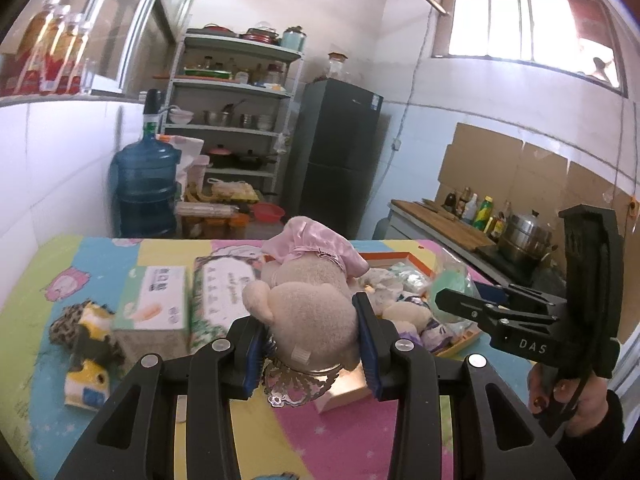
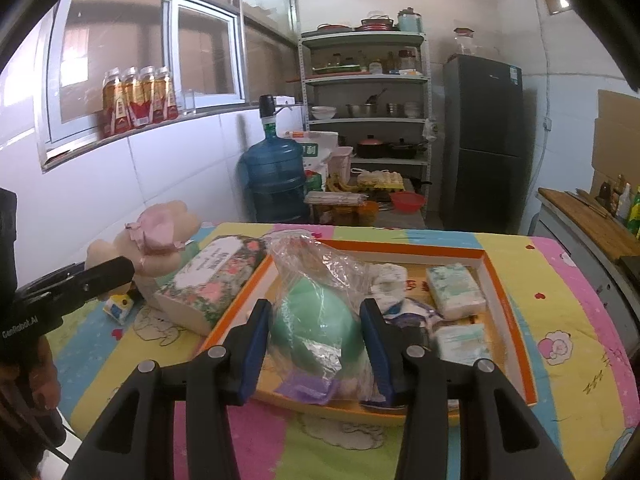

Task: Organize soft objects
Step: 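Carry the plush toy with the left tool while the right tool carries the green ball over the box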

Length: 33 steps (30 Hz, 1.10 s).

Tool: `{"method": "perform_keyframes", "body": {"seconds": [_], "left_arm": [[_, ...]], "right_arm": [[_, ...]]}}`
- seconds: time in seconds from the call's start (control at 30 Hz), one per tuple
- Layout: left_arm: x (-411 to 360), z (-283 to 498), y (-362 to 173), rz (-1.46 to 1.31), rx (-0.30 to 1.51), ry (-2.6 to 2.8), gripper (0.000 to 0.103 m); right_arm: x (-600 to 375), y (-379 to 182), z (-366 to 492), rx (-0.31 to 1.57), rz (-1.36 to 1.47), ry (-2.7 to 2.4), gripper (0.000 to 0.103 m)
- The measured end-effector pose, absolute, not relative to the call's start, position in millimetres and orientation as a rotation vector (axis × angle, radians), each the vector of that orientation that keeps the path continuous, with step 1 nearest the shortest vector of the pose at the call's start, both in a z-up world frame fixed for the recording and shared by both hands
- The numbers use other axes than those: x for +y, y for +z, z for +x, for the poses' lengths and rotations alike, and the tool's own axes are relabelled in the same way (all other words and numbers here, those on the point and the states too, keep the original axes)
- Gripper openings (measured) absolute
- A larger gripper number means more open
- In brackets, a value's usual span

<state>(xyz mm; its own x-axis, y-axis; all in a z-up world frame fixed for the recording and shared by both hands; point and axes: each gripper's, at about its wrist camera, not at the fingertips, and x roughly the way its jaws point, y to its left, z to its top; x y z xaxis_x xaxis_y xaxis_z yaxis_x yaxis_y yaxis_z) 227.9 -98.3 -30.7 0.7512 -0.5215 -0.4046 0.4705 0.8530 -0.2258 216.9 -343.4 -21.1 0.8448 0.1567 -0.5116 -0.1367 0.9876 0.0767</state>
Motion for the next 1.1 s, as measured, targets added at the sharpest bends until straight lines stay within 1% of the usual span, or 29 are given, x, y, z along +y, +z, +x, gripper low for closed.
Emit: {"method": "perform_keyframes", "body": {"seconds": [0.63, 1.1], "left_arm": [[-177.6, 287.2, -34.3, -0.075, 0.539, -0.529, 0.041], [-208.5, 335.9, -47.6, -0.087, 0.62, -0.503, 0.041]], "right_arm": [[-416.0, -12.8, 234.1, 0.496, 0.045, 0.107, 0.046], [-440.6, -12.9, 269.7, 0.493, 0.029, 0.124, 0.046]]}}
